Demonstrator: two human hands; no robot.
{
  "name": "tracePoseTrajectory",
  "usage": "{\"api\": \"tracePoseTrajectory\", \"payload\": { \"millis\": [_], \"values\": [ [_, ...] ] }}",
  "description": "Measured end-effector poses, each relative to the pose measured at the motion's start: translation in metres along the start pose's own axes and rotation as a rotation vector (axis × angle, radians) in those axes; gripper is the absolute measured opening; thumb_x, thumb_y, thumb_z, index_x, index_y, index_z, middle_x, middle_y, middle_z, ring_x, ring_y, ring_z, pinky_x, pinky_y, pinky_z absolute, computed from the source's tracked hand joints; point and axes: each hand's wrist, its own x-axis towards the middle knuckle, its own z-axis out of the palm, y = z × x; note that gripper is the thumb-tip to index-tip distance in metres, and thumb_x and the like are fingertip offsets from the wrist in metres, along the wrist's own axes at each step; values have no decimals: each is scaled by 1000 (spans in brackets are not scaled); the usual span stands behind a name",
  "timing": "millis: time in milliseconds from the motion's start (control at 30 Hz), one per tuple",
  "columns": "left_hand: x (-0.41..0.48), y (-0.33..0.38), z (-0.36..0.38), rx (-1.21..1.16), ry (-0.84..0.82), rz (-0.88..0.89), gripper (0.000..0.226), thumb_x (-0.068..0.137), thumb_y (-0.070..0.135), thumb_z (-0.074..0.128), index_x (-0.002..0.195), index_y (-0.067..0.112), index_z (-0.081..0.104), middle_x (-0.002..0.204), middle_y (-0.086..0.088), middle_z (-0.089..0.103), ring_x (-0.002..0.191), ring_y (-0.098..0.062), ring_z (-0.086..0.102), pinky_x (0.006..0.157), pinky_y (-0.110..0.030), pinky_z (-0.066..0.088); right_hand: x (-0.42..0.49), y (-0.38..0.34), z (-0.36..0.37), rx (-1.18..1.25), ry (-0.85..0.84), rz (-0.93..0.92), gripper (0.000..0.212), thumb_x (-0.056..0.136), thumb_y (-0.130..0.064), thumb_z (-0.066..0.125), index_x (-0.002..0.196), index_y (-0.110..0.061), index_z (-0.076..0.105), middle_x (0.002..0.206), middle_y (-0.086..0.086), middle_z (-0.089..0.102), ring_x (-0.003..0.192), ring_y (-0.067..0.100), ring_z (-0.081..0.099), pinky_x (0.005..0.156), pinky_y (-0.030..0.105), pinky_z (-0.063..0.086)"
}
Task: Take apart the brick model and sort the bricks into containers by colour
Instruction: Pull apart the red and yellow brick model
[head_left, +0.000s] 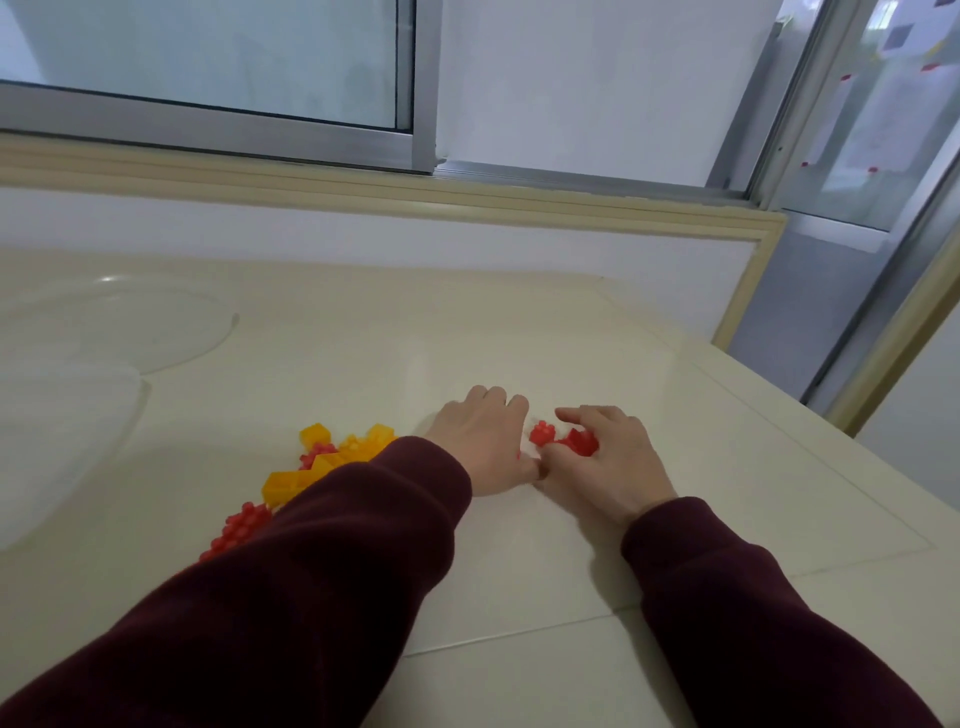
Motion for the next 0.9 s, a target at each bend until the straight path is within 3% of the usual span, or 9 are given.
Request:
{"api": "tracePoseTrajectory", "payload": {
  "millis": [100, 200, 367, 467, 600, 667, 767, 900],
  "values": [
    [-7, -11, -17, -67, 0, -20, 53, 81, 51, 49, 119, 14, 43, 118, -10, 49, 111, -27, 43, 87, -39, 39, -3, -4, -2, 10, 67, -17, 42, 78, -42, 60, 116, -25, 60, 131, 0, 50, 124, 17, 35, 95, 22, 23],
    [-17, -31, -39, -134, -16, -53, 40, 89, 39, 44, 120, 15, 46, 121, -10, 50, 113, -27, 44, 93, -40, 38, -5, -10, -3, 51, 138, -61, 35, 79, -35, 63, 112, -23, 64, 125, -1, 54, 121, 16, 37, 93, 20, 25],
    [-45, -64, -63, -187, -4, -38, 27, 93, 21, 40, 109, 10, 59, 114, -10, 59, 107, -25, 51, 90, -31, 37, -17, -31, 4, 131, 191, -168, 21, 82, -15, 60, 100, -24, 68, 100, -8, 58, 101, 14, 47, 80, 20, 33],
    [-69, -76, -62, -227, 11, -17, 25, 93, 19, 42, 108, 13, 62, 114, -7, 61, 108, -20, 51, 90, -25, 33, -31, -49, 13, 230, 135, -262, 22, 82, -8, 57, 96, -21, 69, 89, -7, 59, 83, 10, 53, 73, 17, 38],
    [-91, -81, -51, -277, -16, 46, 29, 92, 17, 45, 116, 16, 60, 126, -5, 58, 117, -16, 49, 95, -19, 29, -50, -68, 34, 170, 29, -329, 21, 80, -12, 61, 94, -25, 68, 87, -7, 60, 78, 4, 52, 67, 14, 37],
    [-97, -83, -47, -253, -56, 91, 33, 92, 23, 42, 122, 19, 56, 135, -5, 51, 124, -16, 43, 100, -20, 26, -57, -73, 42, 127, 22, -339, 23, 77, -15, 60, 96, -26, 67, 90, -6, 59, 82, 6, 53, 70, 19, 40],
    [-101, -86, -41, -219, -108, 125, 35, 92, 22, 48, 126, 28, 51, 143, -3, 42, 131, -17, 36, 109, -28, 25, -59, -78, 47, 67, -22, -356, 39, 79, -14, 53, 117, -19, 61, 119, 4, 57, 110, 17, 52, 90, 29, 43],
    [-107, -91, -39, -225, -58, 89, 33, 87, 26, 56, 119, 33, 57, 142, 0, 43, 129, -15, 36, 107, -25, 25, -54, -85, 50, -7, -172, -299, 45, 85, -13, 48, 131, -14, 49, 139, 9, 46, 129, 23, 40, 106, 33, 34]
  ]
}}
